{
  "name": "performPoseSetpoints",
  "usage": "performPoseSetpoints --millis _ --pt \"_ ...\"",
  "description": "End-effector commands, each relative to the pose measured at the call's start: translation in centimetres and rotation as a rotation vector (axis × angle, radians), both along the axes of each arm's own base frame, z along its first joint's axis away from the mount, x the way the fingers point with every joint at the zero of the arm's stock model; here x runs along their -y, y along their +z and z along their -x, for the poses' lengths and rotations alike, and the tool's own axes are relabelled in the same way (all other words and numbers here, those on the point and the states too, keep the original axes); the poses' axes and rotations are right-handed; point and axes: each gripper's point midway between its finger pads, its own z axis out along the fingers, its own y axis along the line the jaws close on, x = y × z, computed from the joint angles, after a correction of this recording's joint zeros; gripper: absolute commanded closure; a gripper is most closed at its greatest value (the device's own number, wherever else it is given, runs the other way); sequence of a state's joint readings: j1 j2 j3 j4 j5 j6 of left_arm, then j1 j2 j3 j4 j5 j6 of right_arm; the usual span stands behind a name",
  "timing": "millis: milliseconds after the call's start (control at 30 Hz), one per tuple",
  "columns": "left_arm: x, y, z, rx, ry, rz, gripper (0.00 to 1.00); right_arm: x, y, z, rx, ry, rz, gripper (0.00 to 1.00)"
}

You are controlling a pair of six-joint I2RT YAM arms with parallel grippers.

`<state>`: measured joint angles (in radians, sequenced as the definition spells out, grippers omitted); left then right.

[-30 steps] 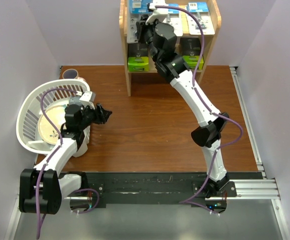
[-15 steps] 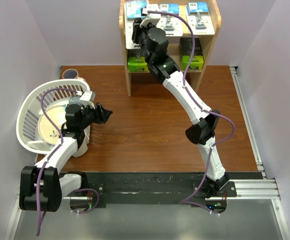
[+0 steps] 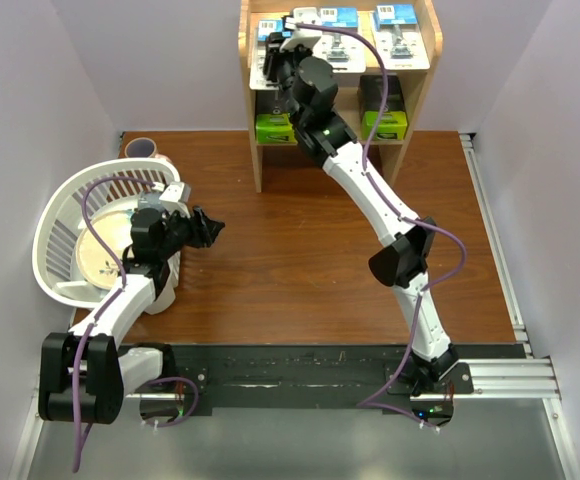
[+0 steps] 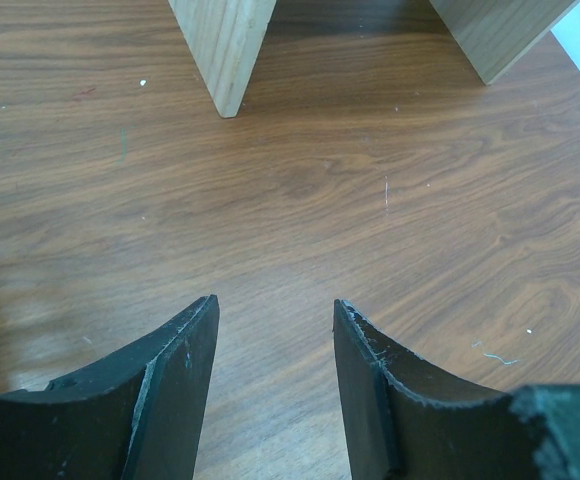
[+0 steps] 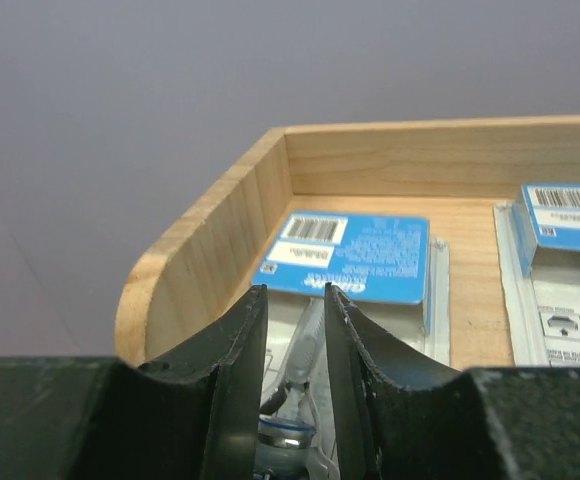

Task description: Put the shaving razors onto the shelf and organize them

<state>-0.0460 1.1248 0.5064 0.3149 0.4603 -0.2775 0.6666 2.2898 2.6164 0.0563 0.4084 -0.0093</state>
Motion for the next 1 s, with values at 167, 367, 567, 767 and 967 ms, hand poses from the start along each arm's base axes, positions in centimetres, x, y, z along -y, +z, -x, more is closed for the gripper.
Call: performPoseSetpoints --millis 167,367,567,767,967 --pt "-0.1 1.8 -0.7 0.066 0.013 0.024 0.45 4.7 16.0 8.5 0.405 0.038 -0.132 0.61" --pt "0.0 2.1 -0.8 0.075 0.014 0.040 0.45 2.6 13.8 11.0 0.431 0.143 0.274 0.42" --pt "0.0 2.8 -0.8 0.093 0.017 0.048 0.45 1.5 5.1 14.2 0.422 0.297 0.762 0.48" --pt "-0.1 2.6 -0.4 0.093 0.020 0.047 0.45 2.7 -0.2 14.9 0.459 0.277 1.028 0.46" --pt "-0.1 2.3 -0.2 0.089 0.022 0.041 0.45 2.5 -2.5 14.6 0.505 0.256 1.132 0.44"
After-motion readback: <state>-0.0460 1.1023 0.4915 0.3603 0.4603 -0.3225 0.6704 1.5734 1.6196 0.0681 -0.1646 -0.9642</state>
